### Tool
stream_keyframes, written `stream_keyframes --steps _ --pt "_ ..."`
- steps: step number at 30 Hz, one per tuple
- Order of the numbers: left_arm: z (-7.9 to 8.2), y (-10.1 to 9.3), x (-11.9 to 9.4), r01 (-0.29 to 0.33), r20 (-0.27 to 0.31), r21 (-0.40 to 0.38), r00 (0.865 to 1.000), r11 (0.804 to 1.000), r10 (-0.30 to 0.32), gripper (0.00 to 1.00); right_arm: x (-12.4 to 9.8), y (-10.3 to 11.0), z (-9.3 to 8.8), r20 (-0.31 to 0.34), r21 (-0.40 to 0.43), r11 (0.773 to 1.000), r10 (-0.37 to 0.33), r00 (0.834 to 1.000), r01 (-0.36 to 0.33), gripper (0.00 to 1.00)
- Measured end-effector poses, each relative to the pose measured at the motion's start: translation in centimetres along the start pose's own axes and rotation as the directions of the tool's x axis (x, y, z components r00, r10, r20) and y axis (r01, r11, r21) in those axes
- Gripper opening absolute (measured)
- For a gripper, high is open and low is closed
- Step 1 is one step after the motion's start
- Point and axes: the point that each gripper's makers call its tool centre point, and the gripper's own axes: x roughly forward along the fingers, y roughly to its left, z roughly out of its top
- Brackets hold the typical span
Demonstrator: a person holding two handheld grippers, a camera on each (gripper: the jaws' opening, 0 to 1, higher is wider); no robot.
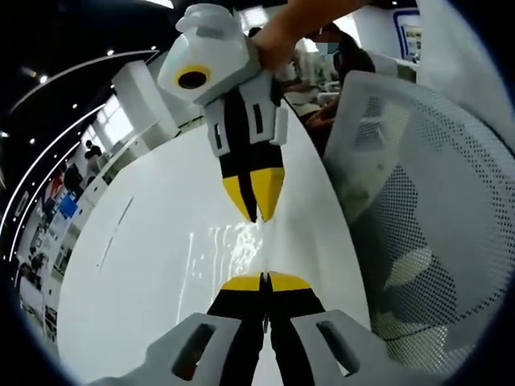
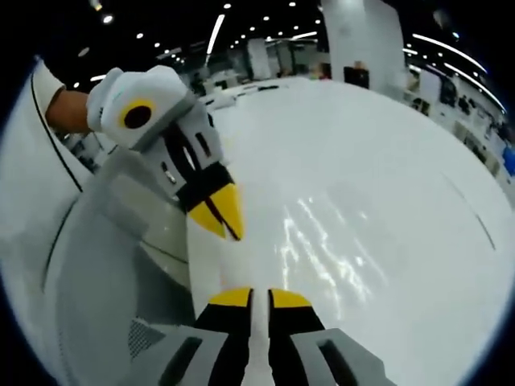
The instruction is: Open the resealable bag by pulling the two sides of the seal apart until the entire bag opening is separated and visibly accessible.
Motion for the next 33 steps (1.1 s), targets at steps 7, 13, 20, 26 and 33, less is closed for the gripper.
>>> stream_keyframes --steps 7,13,20,26,33 --pt "0.0 0.2 0.0 0.0 0.01 -0.017 1.0 1.0 0.0 0.0 1.0 0.4 -0.3 -0.026 0.012 1.0 0.01 1.0 -0.01 0.0" --pt "-0.3 -0.1 -0.2 0.018 -0.012 -0.013 1.0 1.0 -0.019 0.0 0.9 0.6 0.0 -0.048 0.02 1.0 0.013 0.999 -0.012 0.0" --pt "1.0 0.5 -0.4 -0.009 0.021 0.017 1.0 1.0 0.009 0.1 0.6 0.0 0.1 -0.093 0.028 0.999 -0.014 0.996 0.016 0.0" --pt "2.7 0.4 -0.5 -0.01 0.054 0.079 0.999 0.997 0.006 0.1 0.8 -0.1 0.2 -0.12 0.051 0.998 -0.023 0.993 0.029 0.0" --pt "2.6 -0.6 0.3 0.032 0.022 0.126 0.999 0.991 -0.035 0.08 0.6 0.0 0.6 -0.13 0.029 0.999 -0.029 0.991 0.033 0.0"
